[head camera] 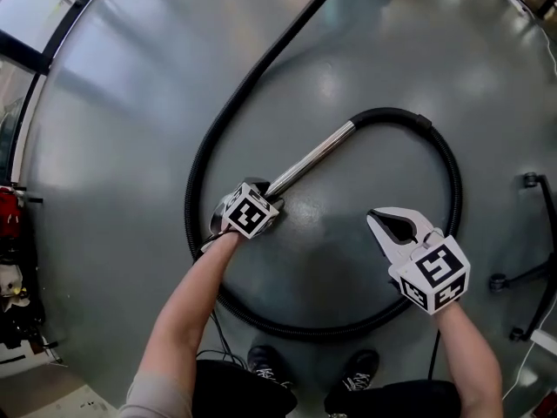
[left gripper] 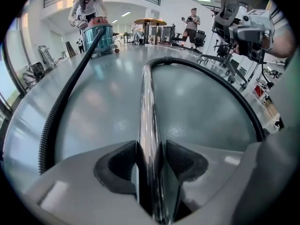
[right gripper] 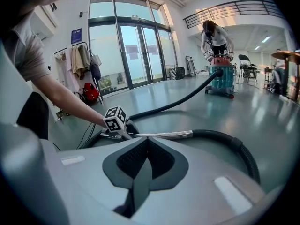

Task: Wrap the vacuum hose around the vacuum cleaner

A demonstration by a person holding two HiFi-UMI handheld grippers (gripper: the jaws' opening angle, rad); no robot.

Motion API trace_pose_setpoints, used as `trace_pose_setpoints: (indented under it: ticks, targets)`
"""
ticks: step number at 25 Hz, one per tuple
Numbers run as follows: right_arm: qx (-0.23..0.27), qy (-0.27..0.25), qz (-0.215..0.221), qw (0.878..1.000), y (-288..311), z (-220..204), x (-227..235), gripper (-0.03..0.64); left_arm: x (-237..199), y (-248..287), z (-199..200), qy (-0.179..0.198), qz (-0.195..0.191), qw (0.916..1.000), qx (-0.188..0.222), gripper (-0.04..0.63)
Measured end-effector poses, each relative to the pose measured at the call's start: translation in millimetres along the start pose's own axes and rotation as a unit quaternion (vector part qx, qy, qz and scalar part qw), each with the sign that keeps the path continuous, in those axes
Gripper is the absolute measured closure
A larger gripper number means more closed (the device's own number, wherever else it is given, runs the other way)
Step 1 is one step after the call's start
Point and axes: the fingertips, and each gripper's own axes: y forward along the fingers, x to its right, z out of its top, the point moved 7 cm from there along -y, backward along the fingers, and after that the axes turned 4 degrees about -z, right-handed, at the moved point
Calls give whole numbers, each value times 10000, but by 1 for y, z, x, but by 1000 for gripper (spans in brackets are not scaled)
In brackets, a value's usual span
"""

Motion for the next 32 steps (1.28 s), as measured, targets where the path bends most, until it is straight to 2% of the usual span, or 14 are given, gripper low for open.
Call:
trace_pose_setpoints:
  ticks: [4, 9, 18, 32]
  targets:
    - [-53, 158, -13, 9999, -3, -10, 0, 594, 4, -2, -4, -253, -56, 9997, 8, 424]
    - [-142, 8, 123, 9998, -5, -14, -7, 594, 10, 0, -1, -168, 22, 9998, -107, 433]
    - [-40, 14, 259, 9997, -5, -10, -8, 594, 29, -28, 23, -117, 260, 9996, 74, 433]
    - [138, 161, 39, 9998, -30, -13, 6, 594, 49, 20, 51, -150, 209, 9994, 237, 433]
